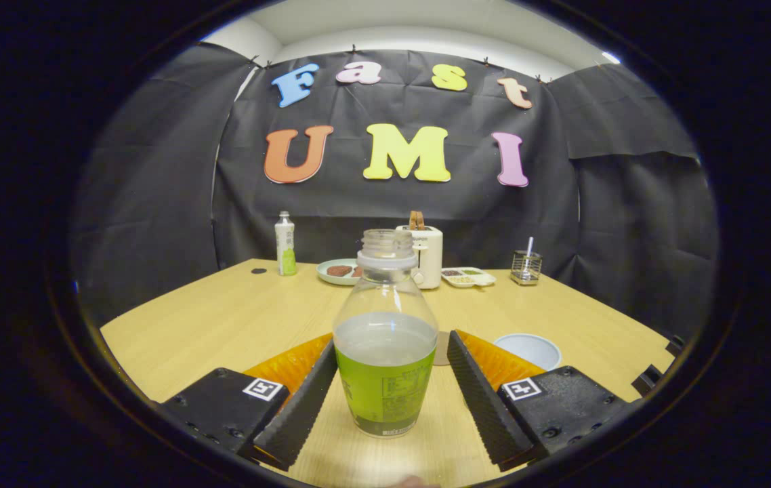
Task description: Take the bottle from table, then pour the juice into the cup, finally place the bottle on the coaster
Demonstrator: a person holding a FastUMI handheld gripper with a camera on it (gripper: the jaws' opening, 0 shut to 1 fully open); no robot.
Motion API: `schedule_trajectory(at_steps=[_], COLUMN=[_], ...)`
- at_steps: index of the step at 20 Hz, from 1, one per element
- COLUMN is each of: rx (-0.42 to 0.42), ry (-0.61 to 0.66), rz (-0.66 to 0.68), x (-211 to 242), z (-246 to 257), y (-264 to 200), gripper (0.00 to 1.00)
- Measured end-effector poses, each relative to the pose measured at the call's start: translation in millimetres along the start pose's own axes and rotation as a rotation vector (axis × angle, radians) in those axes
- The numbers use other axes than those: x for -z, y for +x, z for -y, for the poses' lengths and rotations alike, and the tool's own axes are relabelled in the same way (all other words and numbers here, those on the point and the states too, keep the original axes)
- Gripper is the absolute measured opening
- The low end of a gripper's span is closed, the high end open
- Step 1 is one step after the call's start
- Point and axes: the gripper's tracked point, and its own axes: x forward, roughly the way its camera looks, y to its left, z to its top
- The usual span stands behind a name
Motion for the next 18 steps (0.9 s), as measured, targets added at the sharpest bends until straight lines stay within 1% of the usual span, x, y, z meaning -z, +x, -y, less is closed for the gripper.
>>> schedule_trajectory(at_steps=[2, 3, 5, 7, 13, 16, 18], rx=[0.015, 0.043, 0.039, 0.003, -0.059, -0.09, -0.148], ry=[-0.044, -0.056, -0.039, 0.023, 0.167, 0.278, 0.371], rz=[0.012, 0.002, -0.009, 0.0, 0.011, 0.019, 0.038], x=[-3, -1, -4, -14, -43, -53, -61], z=[-2, 4, 4, -1, -7, -5, -10], y=[0, -3, -7, -14, -28, -30, -31], gripper=[0.82, 0.81, 0.8, 0.8, 0.8, 0.8, 0.8])
